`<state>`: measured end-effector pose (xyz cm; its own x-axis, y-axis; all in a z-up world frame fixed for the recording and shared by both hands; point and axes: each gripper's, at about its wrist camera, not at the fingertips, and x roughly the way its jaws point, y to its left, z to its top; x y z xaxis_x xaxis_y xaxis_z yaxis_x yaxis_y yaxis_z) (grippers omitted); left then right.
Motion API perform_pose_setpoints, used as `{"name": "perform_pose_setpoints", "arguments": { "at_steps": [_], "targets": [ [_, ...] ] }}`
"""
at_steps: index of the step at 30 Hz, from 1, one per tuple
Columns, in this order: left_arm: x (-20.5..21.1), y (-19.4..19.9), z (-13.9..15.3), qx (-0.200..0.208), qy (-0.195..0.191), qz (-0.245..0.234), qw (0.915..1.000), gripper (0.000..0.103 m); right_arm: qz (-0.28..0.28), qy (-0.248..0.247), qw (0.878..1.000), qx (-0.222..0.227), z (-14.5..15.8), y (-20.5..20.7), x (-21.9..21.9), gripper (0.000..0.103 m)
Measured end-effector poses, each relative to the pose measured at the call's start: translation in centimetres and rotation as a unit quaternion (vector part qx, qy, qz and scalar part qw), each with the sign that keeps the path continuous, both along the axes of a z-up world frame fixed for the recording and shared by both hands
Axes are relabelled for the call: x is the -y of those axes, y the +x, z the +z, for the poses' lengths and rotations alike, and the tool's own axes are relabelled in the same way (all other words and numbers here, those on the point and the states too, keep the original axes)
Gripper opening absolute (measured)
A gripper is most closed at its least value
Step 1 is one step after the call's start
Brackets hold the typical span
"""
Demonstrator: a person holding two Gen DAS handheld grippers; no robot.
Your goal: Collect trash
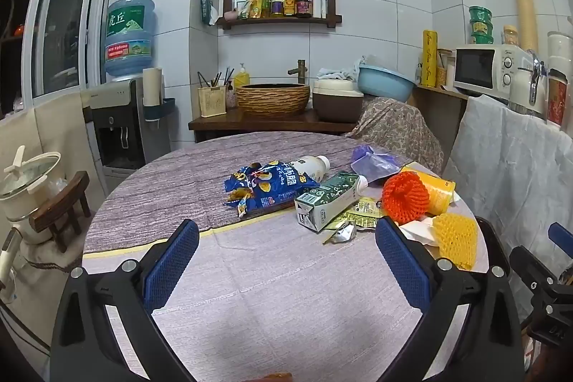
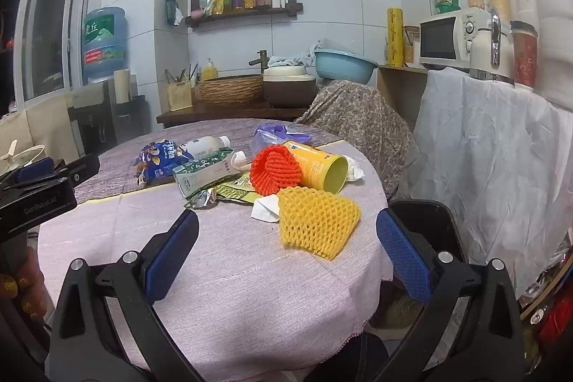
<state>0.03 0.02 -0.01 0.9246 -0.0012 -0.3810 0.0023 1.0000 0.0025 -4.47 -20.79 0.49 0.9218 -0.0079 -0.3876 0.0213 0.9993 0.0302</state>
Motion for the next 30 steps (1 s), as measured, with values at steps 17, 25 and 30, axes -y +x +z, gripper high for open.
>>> {"name": "perform_pose_setpoints", "arguments": {
  "at_steps": [17, 25, 30],
  "targets": [
    [-0.23, 0.48, 0.21, -0.002, 0.003, 0.001, 1.0, 0.098, -0.001, 0.001, 1.0, -0.003, 0.0, -0.02, -0.03, 0.098],
    [0.15, 0.46, -0.1, -0.006, 0.009, -0.003, 0.9999, 0.098, -0.003, 0.002, 1.0, -0.003, -0.13, 0.3, 0.53, 0.098],
    [0.24, 0.55, -0.23, -0.01, 0.008, -0.006, 0.9999, 0.098, -0.004, 0.002, 1.0, -0.006, -0.24, 0.31, 0.3, 0.098]
  ]
}}
